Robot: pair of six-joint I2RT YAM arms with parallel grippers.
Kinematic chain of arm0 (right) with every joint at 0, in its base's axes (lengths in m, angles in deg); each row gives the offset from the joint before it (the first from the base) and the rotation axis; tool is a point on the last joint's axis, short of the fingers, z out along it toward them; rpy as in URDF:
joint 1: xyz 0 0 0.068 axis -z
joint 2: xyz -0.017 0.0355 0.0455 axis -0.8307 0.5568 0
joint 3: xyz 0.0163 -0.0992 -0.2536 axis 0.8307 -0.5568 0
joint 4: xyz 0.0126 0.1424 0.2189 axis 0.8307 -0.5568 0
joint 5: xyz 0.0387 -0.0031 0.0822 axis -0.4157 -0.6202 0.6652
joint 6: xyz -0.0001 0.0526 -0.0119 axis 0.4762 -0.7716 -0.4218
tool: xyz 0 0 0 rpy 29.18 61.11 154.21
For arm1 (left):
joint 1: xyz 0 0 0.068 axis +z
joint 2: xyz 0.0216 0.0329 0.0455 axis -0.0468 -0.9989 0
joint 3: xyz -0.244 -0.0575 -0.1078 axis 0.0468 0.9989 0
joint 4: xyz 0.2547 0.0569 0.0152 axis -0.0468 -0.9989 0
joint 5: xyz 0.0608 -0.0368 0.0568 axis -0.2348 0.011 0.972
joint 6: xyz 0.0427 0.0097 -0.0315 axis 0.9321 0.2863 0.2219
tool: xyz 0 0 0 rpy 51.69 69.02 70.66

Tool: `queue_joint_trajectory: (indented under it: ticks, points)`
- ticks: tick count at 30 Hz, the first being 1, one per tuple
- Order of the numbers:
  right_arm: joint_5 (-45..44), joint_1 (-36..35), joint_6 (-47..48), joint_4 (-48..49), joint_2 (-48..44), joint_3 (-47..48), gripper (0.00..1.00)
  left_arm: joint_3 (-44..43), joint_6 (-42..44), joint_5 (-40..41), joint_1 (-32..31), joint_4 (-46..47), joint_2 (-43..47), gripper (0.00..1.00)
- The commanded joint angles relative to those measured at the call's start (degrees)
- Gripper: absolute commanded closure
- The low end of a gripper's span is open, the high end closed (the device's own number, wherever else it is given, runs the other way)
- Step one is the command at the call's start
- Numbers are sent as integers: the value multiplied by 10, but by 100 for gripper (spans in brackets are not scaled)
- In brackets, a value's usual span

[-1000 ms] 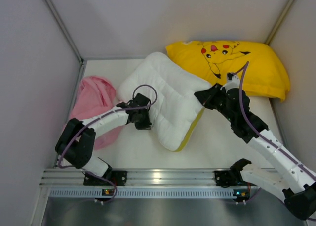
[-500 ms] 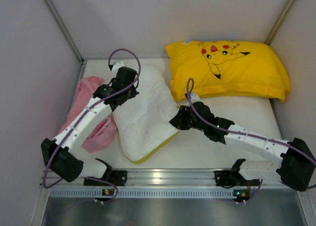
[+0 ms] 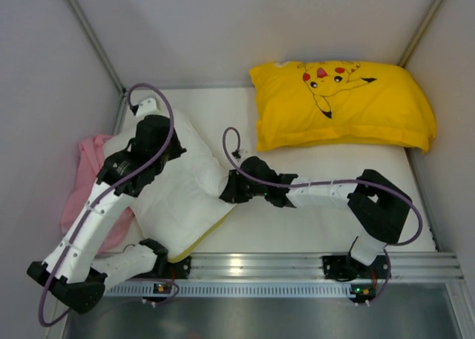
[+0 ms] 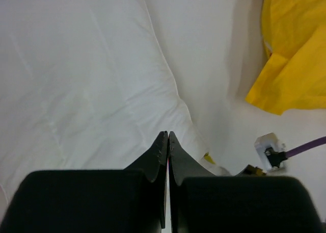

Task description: Remove the pillowcase from the pillow

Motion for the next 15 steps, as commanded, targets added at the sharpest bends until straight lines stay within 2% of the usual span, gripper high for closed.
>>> queue_joint_trajectory:
  ticks: [1, 4, 9, 15]
  points:
    - [-16, 13, -12, 29, -30, -3, 100, 56, -8, -40, 1, -20, -51, 100]
    - [-85, 37, -13, 12, -83, -45, 100, 100, -26, -58, 1, 7, -87, 100]
    - [-219, 47, -24, -5, -198, -127, 100, 141, -60, -123, 1, 112, -181, 100]
    - [-278, 46, -53, -8, -296, -205, 100, 164, -113, -190, 1, 207, -325, 100]
